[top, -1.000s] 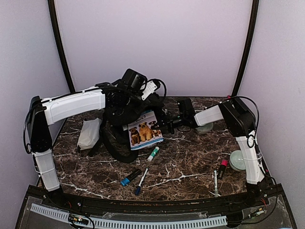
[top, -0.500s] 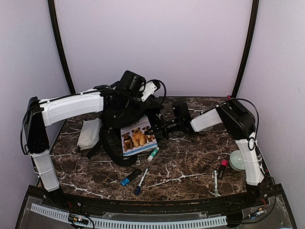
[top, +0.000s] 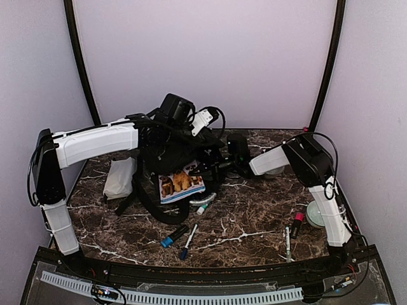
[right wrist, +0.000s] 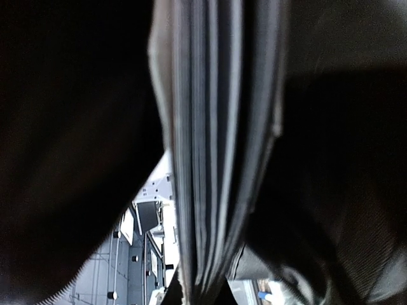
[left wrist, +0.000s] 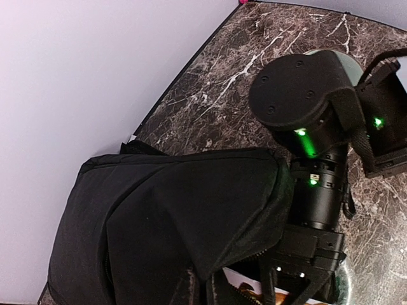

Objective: Pack the student bag
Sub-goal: Place the book in the largest pocket of the bag.

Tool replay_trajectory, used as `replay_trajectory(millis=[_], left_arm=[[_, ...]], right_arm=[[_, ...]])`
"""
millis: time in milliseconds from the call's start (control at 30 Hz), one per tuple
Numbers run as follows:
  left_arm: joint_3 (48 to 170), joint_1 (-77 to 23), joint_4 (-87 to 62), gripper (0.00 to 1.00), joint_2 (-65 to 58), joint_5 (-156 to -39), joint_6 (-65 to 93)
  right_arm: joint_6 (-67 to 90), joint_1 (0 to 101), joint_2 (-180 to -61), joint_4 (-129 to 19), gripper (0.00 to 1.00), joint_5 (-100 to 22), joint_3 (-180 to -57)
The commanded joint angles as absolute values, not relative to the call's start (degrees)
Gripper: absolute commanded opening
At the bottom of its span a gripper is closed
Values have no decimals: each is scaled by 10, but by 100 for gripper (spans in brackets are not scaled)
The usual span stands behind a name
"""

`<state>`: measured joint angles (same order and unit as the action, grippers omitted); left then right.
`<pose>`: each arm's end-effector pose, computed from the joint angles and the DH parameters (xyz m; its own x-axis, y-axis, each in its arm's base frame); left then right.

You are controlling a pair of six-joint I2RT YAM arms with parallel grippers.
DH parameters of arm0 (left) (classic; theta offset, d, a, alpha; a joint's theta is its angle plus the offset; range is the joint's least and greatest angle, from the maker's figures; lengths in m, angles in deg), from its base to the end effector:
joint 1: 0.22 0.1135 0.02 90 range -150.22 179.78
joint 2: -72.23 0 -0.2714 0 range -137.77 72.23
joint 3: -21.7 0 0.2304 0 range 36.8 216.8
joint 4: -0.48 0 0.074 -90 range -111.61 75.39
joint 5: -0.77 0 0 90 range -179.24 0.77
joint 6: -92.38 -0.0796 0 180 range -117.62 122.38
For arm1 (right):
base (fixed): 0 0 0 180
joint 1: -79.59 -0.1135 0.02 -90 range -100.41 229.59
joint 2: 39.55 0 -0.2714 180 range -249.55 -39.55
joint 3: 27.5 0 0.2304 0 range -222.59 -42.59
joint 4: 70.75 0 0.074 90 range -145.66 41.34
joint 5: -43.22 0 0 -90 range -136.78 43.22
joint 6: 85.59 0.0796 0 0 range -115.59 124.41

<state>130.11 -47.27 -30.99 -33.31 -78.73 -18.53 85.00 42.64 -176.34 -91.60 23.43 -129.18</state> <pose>0.3217 -0.3243 0.3136 -0.0867 0.6082 -0.7890 0.6869 0.6102 0.3948 0.3579 0.3629 0.1419 -0.9520 -0.2981 0.0702 0.0418 0.1007 0.9940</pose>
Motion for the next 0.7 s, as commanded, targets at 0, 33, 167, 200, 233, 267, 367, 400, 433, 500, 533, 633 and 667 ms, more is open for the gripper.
replay_trajectory(millis=[0,33,167,200,233,267,367,400,433,500,533,633,667], left_arm=[[1306,-489,-255,0,-280,-839,-184],[1300,-489,-253,0,-277,-838,-182],[1274,-489,-242,0,-267,-830,-178],[1270,-489,-241,0,-265,-823,-179],[1266,-489,-241,0,-263,-816,-179],[1262,-489,-239,0,-260,-808,-181],[1244,-489,-226,0,-253,-783,-188],[1240,-489,-224,0,-254,-770,-190],[1238,-489,-222,0,-255,-755,-192],[1236,-489,-221,0,-256,-733,-193],[1235,-488,-222,0,-256,-724,-193],[1232,-485,-220,0,-252,-713,-187],[1227,-484,-217,0,-247,-715,-184]], right_arm=[[766,442,-1785,-815,0,204,-1346],[745,445,-1791,-785,3,197,-1353],[644,448,-1803,-656,15,159,-1377],[606,447,-1799,-609,20,134,-1382],[568,446,-1792,-569,27,111,-1384],[539,444,-1784,-546,32,95,-1384],[482,440,-1758,-498,41,72,-1380],[468,438,-1748,-490,44,67,-1376],[454,436,-1737,-481,45,62,-1371],[424,433,-1709,-459,47,51,-1354],[409,431,-1689,-454,48,43,-1339],[365,429,-1624,-442,49,6,-1279],[352,428,-1603,-437,49,-7,-1262]])
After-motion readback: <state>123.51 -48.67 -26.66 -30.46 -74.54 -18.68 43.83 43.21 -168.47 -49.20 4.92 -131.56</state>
